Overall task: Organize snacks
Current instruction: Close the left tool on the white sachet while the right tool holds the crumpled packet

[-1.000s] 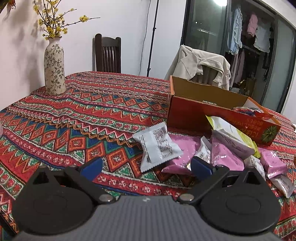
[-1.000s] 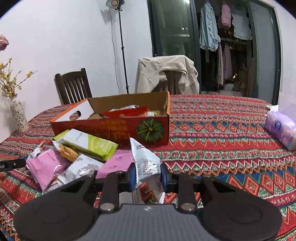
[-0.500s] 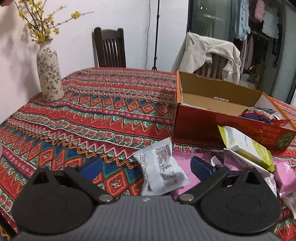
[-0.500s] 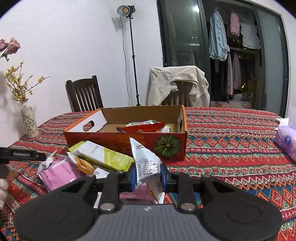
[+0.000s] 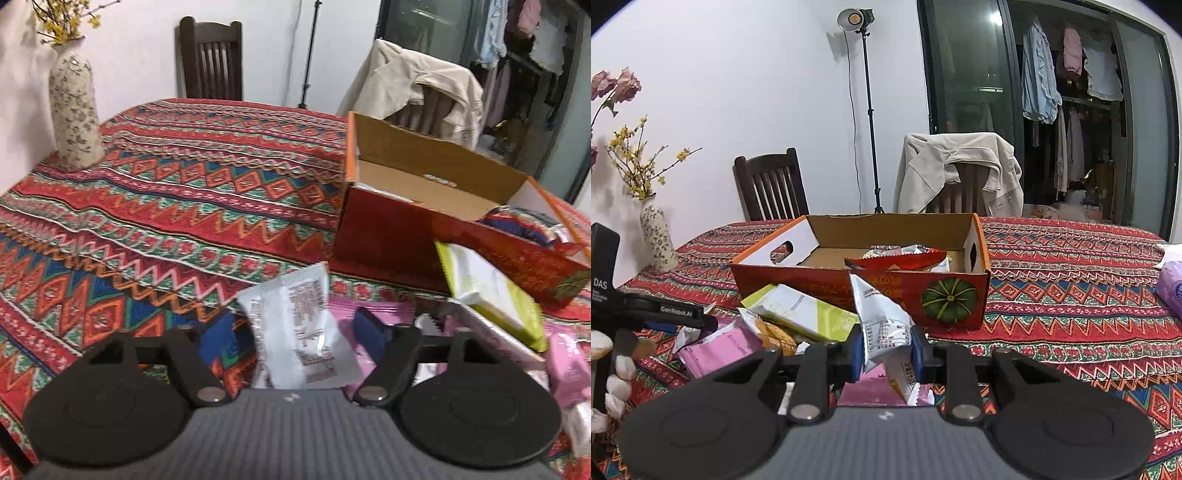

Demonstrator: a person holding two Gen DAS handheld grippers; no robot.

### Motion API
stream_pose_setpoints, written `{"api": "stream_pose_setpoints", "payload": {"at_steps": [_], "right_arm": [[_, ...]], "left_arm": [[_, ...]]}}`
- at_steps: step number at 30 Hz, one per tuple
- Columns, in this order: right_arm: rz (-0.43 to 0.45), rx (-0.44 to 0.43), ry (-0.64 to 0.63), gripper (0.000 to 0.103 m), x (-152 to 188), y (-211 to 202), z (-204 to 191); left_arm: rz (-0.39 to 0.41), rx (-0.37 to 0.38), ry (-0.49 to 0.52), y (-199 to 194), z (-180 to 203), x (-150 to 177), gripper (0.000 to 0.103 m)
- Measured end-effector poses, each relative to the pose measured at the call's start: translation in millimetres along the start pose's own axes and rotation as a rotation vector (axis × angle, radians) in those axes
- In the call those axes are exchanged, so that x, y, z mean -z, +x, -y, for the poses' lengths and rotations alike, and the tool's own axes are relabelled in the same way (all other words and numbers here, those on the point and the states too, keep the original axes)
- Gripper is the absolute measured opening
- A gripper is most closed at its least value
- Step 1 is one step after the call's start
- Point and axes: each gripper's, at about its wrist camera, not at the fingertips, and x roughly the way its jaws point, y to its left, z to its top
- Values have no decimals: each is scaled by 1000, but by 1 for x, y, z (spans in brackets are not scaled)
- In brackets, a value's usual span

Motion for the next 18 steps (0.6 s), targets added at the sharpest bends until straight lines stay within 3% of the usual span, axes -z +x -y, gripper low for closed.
{"api": "stream_pose_setpoints", "payload": {"at_steps": [2,5,18], "right_arm": [[-4,-2,2,25,0,1,0],[-6,-3,3,25,1,3,-1],[11,-4,6,25,-5,2,-2]], "left_arm": [[-2,36,-2,-1,0,-1,49],[6,37,6,-3,1,0,46],[105,26,0,-29,-5,-7,45]]}}
